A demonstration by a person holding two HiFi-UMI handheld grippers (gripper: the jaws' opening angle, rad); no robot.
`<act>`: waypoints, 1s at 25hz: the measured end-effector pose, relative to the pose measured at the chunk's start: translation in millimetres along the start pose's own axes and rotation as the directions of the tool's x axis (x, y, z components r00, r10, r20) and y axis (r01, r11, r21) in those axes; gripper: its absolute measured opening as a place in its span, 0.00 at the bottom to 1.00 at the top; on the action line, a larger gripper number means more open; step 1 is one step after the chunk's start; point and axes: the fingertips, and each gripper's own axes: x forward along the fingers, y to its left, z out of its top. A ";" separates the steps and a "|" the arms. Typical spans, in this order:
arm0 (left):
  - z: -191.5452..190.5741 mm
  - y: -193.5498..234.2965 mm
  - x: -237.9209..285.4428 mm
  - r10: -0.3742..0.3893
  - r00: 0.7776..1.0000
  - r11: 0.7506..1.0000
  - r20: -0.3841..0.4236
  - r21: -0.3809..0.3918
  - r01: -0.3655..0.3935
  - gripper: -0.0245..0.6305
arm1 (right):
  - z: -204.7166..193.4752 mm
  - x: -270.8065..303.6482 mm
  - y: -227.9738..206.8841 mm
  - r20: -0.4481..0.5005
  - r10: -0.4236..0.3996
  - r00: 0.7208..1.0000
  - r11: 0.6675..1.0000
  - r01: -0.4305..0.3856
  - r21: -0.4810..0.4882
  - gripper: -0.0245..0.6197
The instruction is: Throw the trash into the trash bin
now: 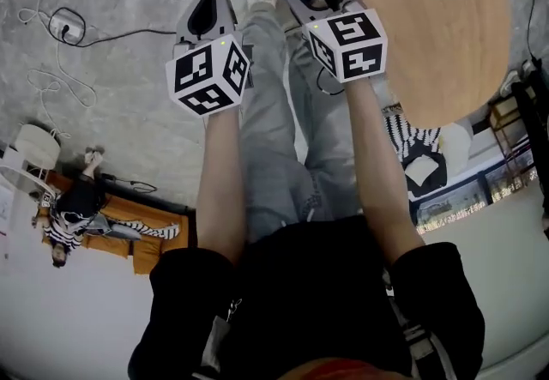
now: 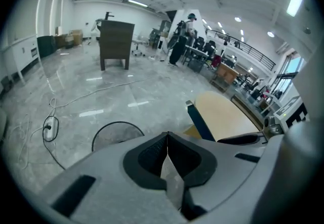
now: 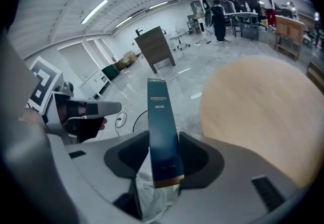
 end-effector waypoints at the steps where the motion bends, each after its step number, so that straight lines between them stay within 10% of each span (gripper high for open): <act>1: -1.7 13.0 -1.4 0.019 1.000 0.999 0.004 -0.027 -0.019 0.05 | 2.9 12.0 8.7 -0.015 0.019 1.000 1.000 -0.020 -0.018 0.32; 14: -47.2 118.5 0.3 0.204 0.979 0.974 0.006 -0.104 -0.203 0.05 | -14.1 162.6 77.7 -0.211 0.167 0.963 0.966 -0.202 -0.158 0.32; 25: -90.4 160.0 16.4 0.247 0.969 0.953 -0.006 -0.180 -0.244 0.05 | -44.3 235.8 72.7 -0.250 0.134 0.959 0.947 -0.198 -0.253 0.32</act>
